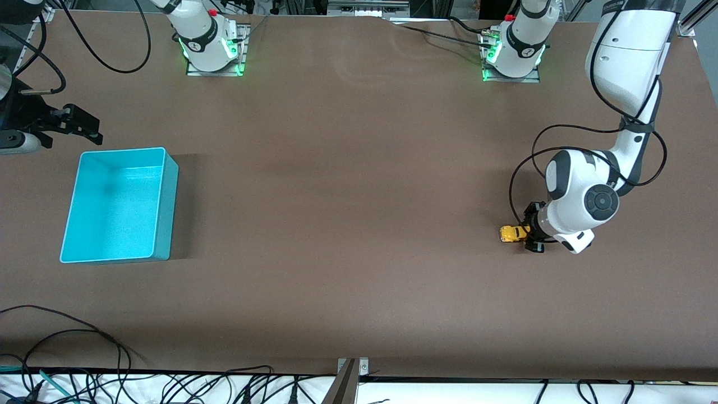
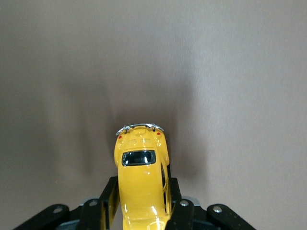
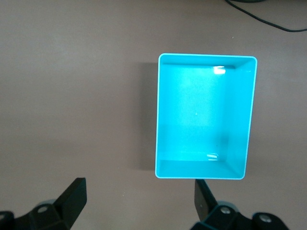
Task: Wind up and store yellow beetle car
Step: 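Drag the held car back and forth along the table to wind it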
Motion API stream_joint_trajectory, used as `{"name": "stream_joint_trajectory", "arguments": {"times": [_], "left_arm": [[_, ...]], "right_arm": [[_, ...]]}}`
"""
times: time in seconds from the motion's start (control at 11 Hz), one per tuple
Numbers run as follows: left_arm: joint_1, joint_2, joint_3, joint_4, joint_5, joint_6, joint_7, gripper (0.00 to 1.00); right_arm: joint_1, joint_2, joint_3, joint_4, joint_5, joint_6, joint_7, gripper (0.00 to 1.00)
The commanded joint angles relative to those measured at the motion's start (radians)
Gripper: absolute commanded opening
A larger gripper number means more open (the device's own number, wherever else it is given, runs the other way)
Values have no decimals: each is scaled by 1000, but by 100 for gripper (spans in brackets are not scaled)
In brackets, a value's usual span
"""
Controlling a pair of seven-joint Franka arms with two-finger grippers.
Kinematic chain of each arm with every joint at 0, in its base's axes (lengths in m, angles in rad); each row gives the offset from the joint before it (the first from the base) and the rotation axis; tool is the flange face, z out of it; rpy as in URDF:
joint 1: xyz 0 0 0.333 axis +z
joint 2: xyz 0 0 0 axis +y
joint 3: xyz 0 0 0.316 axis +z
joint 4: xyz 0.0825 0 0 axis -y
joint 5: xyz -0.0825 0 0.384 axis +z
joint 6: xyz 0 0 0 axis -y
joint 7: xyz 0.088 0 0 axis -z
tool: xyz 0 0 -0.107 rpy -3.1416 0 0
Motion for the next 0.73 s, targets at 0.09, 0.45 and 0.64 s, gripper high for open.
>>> {"name": "stream_joint_trajectory", "arguments": {"times": [0.09,0.45,0.64], "left_arm": [[62,68,3,17,55,41,84,0],[103,86,3,40,94,41,106,0],[113,86,3,41,95,41,112,0]], "right_arm": [[-3,7,2,24,-5,-18,-3,100],[-3,7,2,24,-5,-18,-3,100],[-3,7,4,24,-5,-18,-3,100]]}}
